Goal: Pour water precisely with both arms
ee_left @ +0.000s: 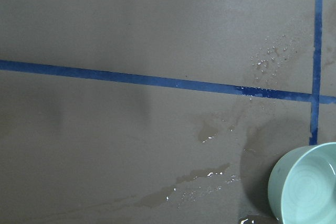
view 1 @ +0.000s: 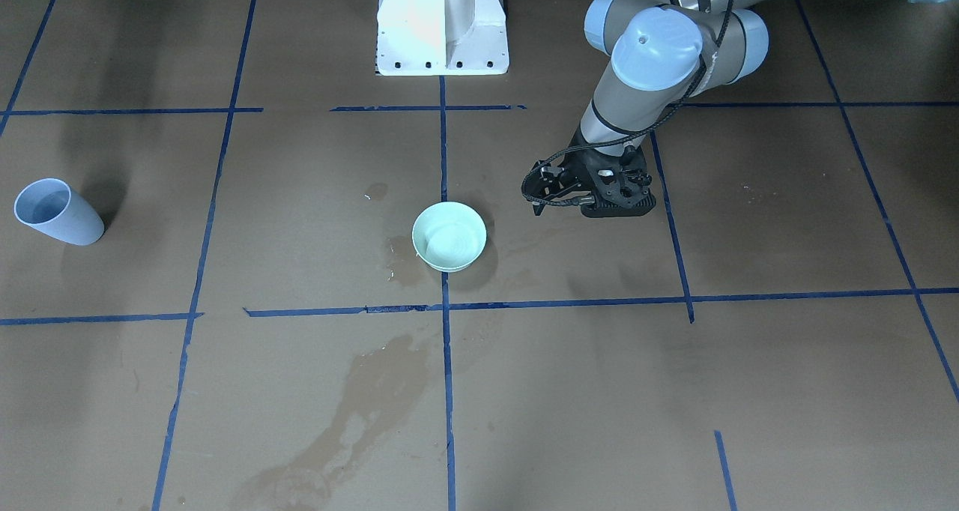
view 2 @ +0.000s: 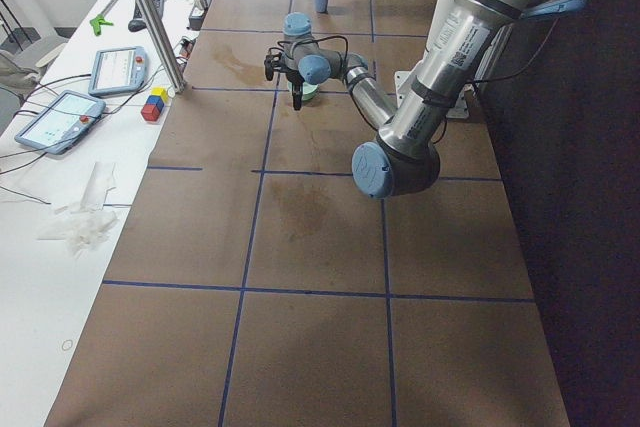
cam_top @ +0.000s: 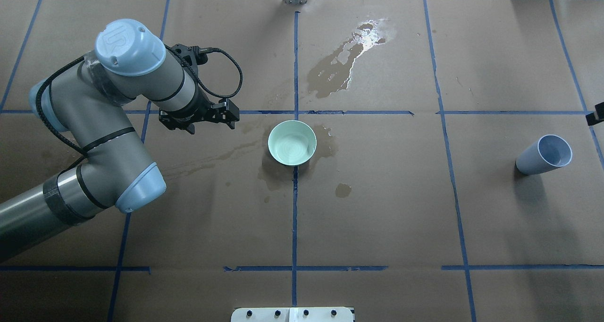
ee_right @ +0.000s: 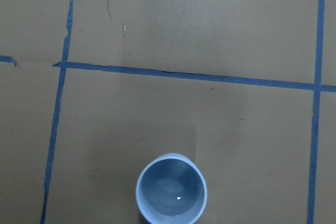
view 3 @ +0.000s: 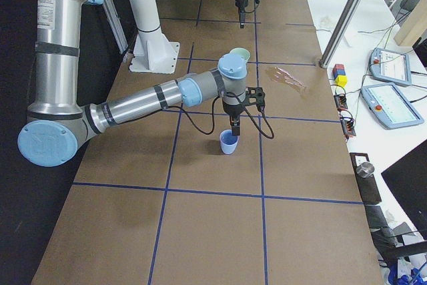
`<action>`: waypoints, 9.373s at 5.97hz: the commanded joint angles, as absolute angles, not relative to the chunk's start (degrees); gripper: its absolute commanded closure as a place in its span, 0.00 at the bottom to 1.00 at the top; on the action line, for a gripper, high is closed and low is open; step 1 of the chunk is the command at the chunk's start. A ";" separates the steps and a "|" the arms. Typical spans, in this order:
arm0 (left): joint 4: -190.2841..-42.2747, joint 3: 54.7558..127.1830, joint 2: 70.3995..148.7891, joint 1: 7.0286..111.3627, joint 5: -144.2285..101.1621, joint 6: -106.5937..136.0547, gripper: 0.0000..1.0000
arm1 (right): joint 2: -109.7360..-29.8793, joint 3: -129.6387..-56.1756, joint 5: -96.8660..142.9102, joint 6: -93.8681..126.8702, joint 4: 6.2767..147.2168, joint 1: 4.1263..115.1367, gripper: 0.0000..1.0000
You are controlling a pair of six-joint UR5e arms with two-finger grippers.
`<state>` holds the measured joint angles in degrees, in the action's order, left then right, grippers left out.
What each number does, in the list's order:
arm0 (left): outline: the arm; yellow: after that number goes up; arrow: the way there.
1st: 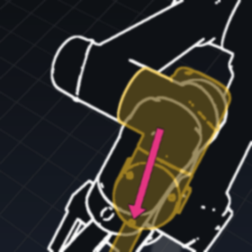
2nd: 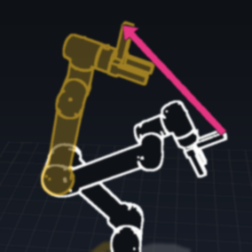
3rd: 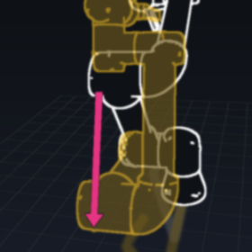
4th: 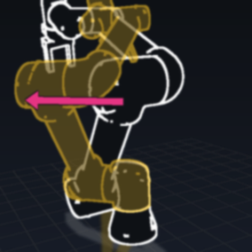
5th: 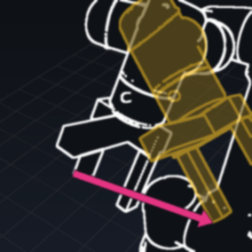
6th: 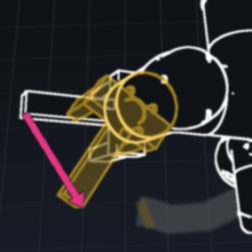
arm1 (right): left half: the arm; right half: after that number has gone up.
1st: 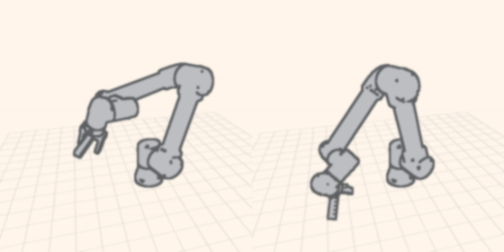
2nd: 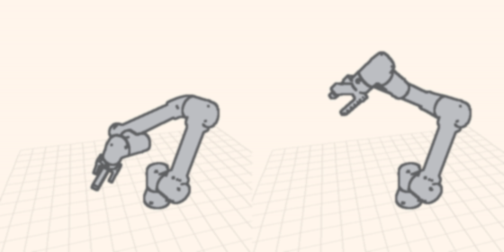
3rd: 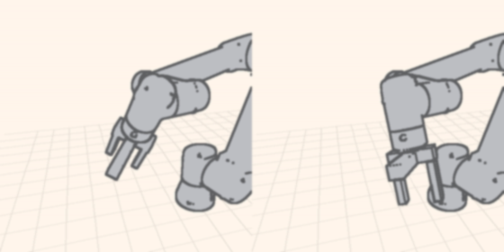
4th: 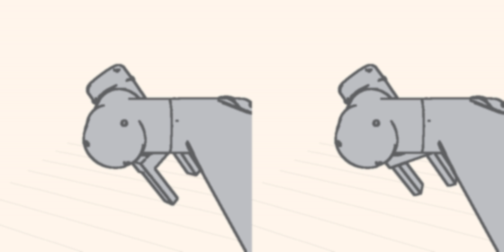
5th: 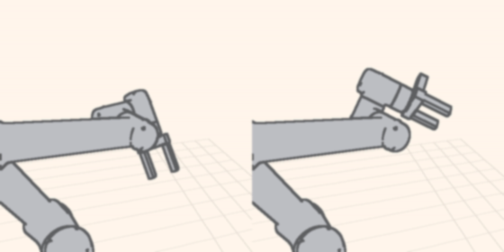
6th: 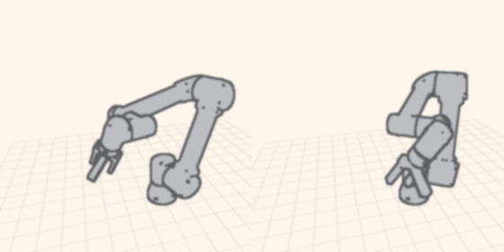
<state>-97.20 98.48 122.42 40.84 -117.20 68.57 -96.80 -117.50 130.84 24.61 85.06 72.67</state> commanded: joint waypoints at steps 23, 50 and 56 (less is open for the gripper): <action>-97.30 98.61 122.26 40.17 -117.07 69.26 0.00 | -106.88 -88.33 55.64 60.12 11.78 25.31 0.00; -97.47 98.70 122.61 40.17 -117.16 69.08 0.00 | -56.43 -91.67 30.59 23.31 76.99 14.50 1.00; -97.47 98.96 122.52 40.17 -117.25 69.08 0.00 | -56.43 -91.58 29.27 16.79 77.08 14.15 1.00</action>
<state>-97.47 98.86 122.59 40.17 -117.24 69.08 -56.40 -91.58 29.30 17.11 77.06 14.16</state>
